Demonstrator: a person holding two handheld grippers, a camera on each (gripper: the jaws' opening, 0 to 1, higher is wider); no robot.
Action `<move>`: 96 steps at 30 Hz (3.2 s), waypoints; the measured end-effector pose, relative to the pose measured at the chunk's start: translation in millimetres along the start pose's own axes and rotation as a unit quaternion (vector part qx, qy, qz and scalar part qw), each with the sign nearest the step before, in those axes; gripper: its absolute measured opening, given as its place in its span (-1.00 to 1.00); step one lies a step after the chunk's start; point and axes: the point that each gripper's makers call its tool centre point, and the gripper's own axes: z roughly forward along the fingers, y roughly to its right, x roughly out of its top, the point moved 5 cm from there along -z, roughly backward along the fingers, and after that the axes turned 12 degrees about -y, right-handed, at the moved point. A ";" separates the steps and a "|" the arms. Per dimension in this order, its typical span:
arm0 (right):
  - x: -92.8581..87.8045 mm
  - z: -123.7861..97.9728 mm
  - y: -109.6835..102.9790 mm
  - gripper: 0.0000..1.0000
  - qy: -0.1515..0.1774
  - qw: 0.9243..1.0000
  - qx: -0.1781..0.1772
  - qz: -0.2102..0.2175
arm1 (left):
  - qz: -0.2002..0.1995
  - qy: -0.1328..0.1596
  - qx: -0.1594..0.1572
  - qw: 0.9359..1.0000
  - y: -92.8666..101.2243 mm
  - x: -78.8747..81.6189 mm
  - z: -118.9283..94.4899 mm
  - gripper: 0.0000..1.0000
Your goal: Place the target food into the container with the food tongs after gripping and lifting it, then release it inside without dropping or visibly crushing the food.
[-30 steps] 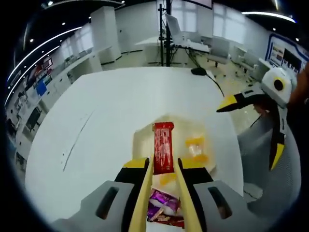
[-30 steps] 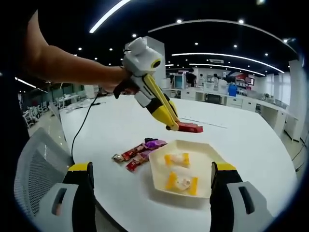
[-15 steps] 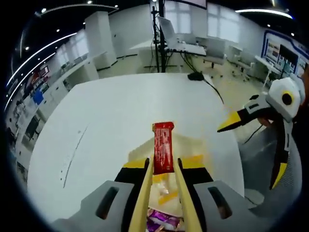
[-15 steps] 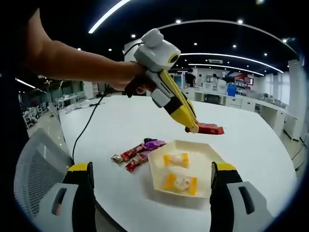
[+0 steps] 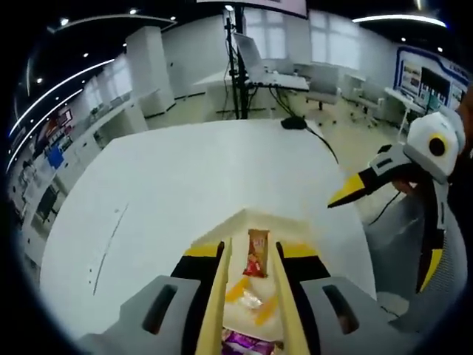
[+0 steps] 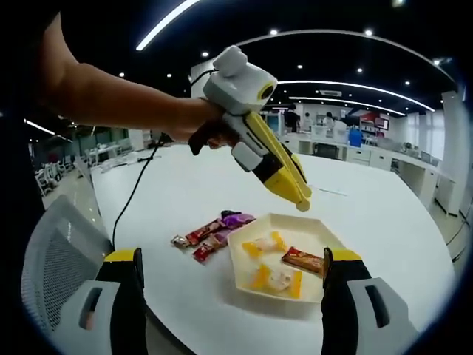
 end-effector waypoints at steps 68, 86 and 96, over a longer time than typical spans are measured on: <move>-4.1 7.5 -10.8 0.98 -0.024 0.999 0.037 -0.012 | -0.152 0.070 0.074 0.983 59.2 -189.0 -96.9 -0.51; -3.7 6.1 -7.2 0.98 -0.020 0.999 0.028 -0.007 | -0.145 0.063 0.065 0.985 63.4 -198.4 -86.6 -0.50; -3.8 5.4 -6.2 0.97 -0.019 1.000 0.024 -0.004 | -0.137 0.048 0.063 0.987 67.8 -210.8 -73.5 -0.50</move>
